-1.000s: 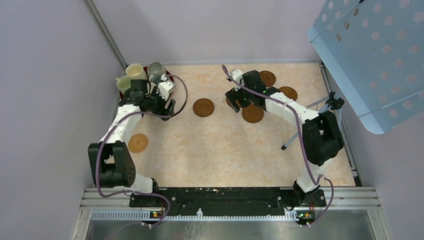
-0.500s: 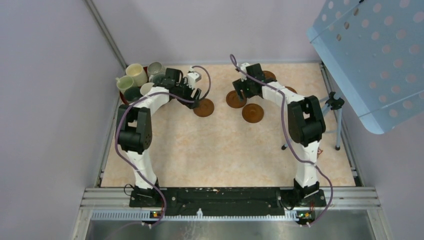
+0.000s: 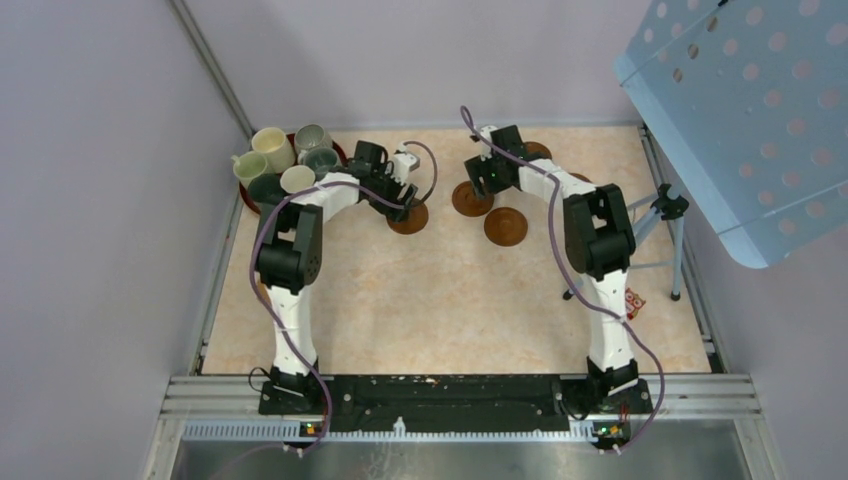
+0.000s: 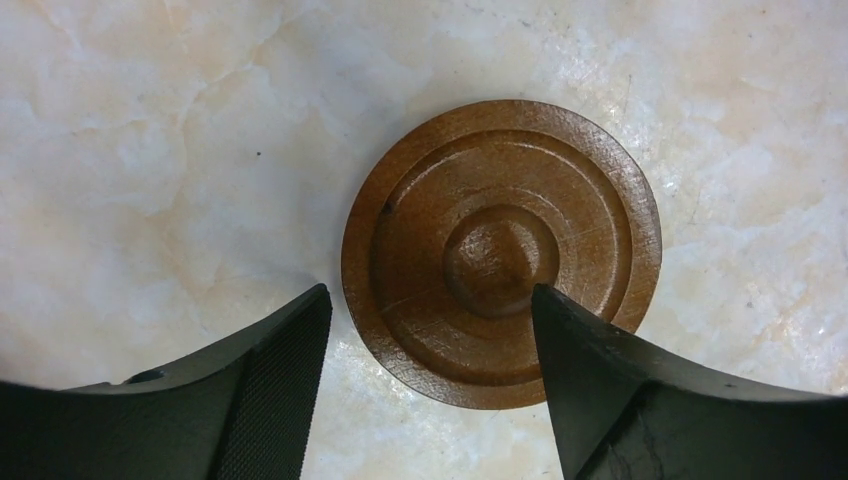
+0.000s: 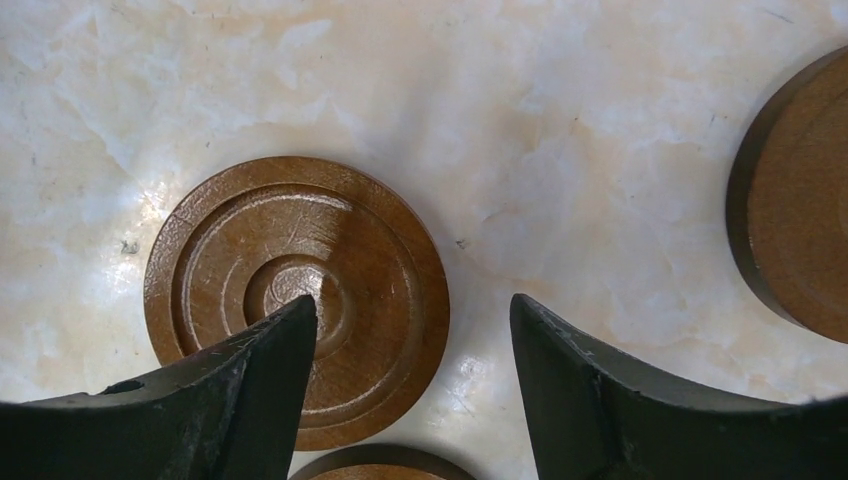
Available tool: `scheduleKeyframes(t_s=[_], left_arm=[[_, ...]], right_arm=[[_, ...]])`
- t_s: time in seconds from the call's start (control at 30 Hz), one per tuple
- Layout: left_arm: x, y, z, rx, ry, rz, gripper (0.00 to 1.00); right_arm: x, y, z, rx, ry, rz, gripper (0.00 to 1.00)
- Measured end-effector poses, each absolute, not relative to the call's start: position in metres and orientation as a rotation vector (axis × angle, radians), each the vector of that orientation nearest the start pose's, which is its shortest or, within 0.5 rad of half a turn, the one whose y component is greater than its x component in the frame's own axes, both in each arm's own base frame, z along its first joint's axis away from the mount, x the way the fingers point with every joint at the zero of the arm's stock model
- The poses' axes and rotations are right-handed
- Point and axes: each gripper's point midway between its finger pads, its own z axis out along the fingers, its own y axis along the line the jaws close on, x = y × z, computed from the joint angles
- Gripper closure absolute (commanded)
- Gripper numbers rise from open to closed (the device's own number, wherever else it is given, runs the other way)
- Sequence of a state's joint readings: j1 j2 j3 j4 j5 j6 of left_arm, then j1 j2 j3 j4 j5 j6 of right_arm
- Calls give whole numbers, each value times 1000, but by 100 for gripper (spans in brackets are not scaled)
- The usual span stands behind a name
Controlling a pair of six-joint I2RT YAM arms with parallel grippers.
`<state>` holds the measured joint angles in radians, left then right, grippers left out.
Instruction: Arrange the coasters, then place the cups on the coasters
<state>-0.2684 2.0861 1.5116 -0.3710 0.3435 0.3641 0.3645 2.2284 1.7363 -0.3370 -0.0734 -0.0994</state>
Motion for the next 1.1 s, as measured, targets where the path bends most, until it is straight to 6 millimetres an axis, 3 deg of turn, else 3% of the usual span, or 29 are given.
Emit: scheduleKeyframes(t_s=[0.1,0.27,0.43,0.53,0.8,1.1], left_arm=[[470,-175,36,903,2320,-383,27],[469,-171,33,914,2332,-360,46],[466,-169,32,939,2325,-347,53],[450,-161,32,962,2332,-327,54],[392,-132,29,1008,2372,-294,57],[350,-58,27,917,2418,-254,59]], right_arm=[[522,211,41,-596,2348,219,33],[518,218,36,-631,2348,228,37],[512,232,35,-693,2322,245,44],[502,241,34,-733,2302,260,46],[451,274,31,-895,2280,336,52],[391,311,29,-1041,2270,441,55]])
